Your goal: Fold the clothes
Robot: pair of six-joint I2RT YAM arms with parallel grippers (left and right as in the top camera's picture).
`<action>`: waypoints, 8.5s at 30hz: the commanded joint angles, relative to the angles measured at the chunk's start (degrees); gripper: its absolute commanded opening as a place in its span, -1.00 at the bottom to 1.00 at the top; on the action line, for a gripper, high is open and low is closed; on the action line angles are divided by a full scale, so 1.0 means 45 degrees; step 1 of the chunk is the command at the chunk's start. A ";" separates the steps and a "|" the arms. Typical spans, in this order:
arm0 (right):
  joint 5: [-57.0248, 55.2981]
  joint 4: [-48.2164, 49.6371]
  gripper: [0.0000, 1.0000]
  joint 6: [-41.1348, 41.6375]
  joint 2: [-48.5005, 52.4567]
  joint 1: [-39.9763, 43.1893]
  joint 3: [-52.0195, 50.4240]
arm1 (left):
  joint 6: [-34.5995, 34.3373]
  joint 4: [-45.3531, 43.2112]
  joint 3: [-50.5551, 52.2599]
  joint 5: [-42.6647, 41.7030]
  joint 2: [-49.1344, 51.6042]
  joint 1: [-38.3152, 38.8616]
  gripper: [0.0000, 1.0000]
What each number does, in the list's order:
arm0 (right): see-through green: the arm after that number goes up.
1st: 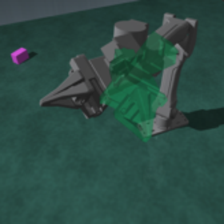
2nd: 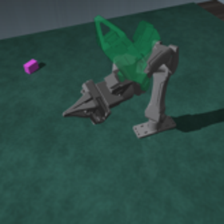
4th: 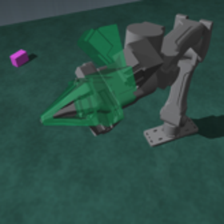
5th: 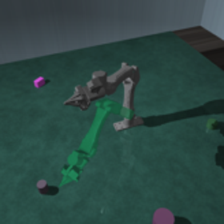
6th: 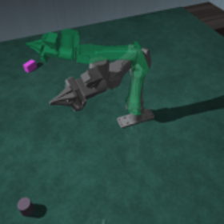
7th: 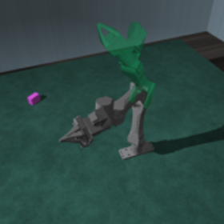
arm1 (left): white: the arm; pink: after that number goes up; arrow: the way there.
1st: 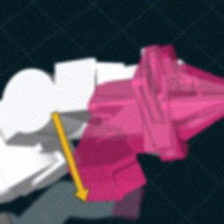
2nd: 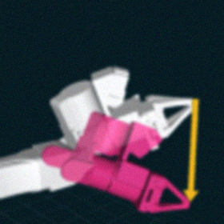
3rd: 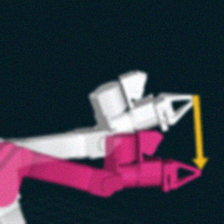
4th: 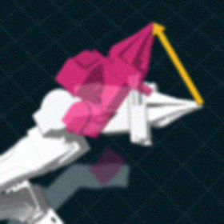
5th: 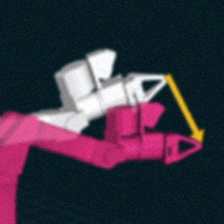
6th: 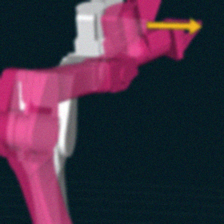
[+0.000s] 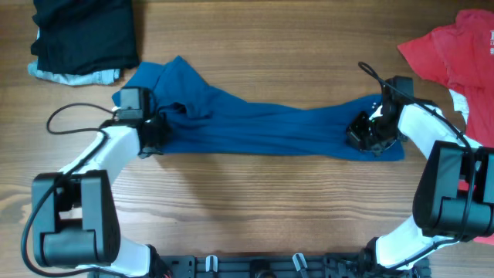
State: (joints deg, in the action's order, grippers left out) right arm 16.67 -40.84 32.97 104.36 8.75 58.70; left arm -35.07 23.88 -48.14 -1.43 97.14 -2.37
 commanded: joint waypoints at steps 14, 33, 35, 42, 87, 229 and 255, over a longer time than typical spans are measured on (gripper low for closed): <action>-0.0228 -0.2992 0.94 -0.4017 -0.0554 0.1894 0.4342 | -0.0078 0.4046 0.0350 0.1885 -0.5241 -0.1700 1.00; 0.4308 0.2157 0.96 -0.6411 0.0641 0.2312 -0.0991 | -0.0078 0.4998 0.0359 0.0510 -0.6581 -0.1700 1.00; 0.4308 0.2118 0.90 -0.6285 0.0928 0.1608 -0.1025 | -0.0073 0.5056 0.0359 0.0510 -0.6581 -0.1700 0.99; 0.2793 0.2327 -0.65 -0.4663 0.0928 0.0180 -0.1005 | -0.0068 0.5187 0.0359 0.0510 -0.6581 -0.1700 1.00; -0.4619 -0.3196 0.99 -0.0719 -0.1511 -0.7004 0.3755 | -0.0063 0.5202 0.0364 -0.0442 -0.5022 -0.1700 1.00; 0.4673 0.0568 -0.91 -0.2725 0.1326 -0.5017 0.3934 | 0.0024 0.5911 0.0364 -0.0442 -0.5013 -0.1700 0.99; 0.7315 0.1923 -0.74 -0.3264 0.1841 -0.5863 0.0981 | 0.0024 0.6207 0.0364 -0.0442 -0.5013 -0.1700 1.00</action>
State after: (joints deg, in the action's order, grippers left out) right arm 50.09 -33.43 16.60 106.78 -17.61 64.55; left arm -35.24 51.51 -45.91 -2.94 74.37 -9.52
